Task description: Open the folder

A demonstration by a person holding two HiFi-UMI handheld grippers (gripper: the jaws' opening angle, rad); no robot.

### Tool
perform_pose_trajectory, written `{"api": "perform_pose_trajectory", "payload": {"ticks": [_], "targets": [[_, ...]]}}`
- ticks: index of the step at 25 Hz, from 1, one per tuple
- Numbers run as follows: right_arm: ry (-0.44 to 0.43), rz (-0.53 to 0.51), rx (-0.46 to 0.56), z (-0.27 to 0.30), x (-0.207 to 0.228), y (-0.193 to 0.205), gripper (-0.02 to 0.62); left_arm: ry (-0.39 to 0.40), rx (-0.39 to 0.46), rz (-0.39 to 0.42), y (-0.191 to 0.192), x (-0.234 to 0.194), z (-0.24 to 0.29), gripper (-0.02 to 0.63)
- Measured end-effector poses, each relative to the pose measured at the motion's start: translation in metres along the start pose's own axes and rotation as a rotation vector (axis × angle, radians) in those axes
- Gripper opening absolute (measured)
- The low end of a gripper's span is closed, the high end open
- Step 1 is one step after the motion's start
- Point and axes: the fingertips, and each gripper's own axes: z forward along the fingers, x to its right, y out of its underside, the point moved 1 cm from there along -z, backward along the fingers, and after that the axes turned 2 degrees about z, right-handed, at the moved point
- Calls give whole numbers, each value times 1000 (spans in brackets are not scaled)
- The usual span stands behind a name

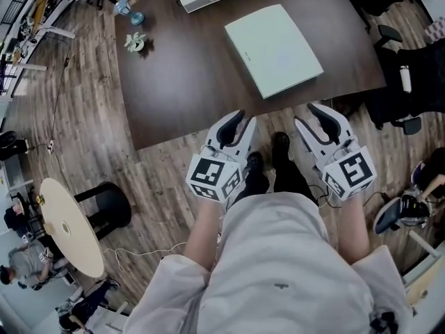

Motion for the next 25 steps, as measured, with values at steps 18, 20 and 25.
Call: {"api": "perform_pose_trajectory", "payload": {"ticks": [18,20,25], "targets": [[-199,-117,-52,33,74,3,152,-199,8,-193,21,-15,62,86],[-212,-133,-66,34,78,9,152,-214,8,-207,25,-14,68,86],[-269,-116,-86,38,82,18,149,-231,6,-244,31,-15,80,86]]}}
